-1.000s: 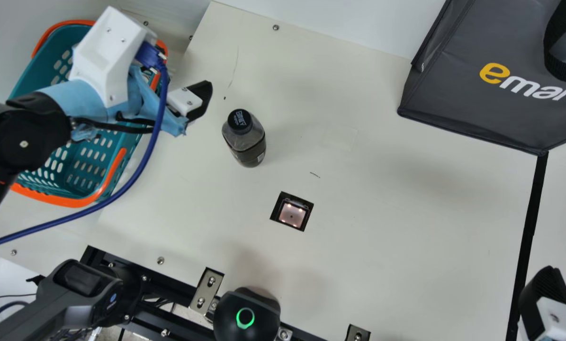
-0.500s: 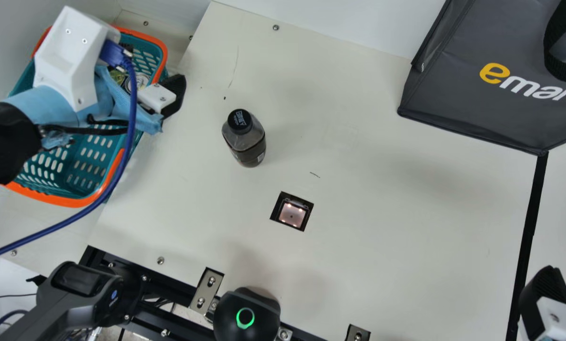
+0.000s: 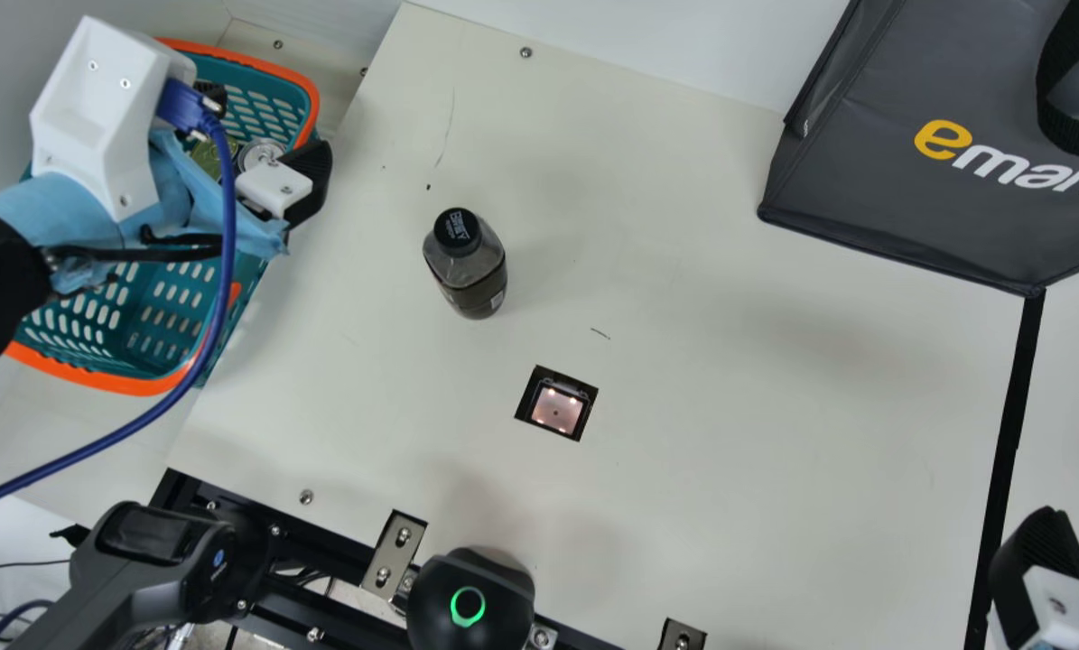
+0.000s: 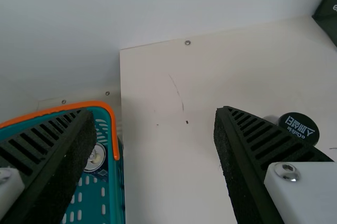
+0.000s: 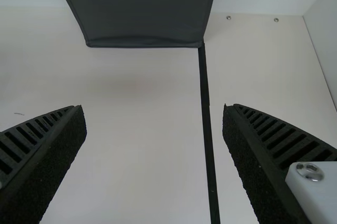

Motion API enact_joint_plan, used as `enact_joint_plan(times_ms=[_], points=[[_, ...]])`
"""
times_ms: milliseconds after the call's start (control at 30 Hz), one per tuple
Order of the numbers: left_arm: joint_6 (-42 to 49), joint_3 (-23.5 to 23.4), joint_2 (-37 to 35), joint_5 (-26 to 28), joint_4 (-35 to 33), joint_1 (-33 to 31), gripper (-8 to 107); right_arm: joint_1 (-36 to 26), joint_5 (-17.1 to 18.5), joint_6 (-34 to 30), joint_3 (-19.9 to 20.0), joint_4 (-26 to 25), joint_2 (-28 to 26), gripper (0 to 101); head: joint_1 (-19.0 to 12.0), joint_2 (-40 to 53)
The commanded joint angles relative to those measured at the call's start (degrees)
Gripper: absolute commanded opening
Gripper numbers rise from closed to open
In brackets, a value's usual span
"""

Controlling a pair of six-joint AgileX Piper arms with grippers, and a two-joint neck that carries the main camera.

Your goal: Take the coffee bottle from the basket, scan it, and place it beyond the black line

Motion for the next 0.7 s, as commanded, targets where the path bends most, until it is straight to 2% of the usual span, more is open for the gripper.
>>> enact_joint_plan(times_ms=[0,167,667], points=[[0.0,0.0,0.0,0.0,0.0,0.0,90,0.0,0.0,0.0,0.0,0.0,0.0,91,-1.57,0.14],[0.0,0.0,0.0,0.0,0.0,0.0,90,0.0,0.0,0.0,0.0,0.0,0.0,91,-1.57,0.14],[0.0,0.0,0.0,0.0,0.0,0.0,90,0.0,0.06,0.0,0.0,0.0,0.0,91,-1.57,-19.86]])
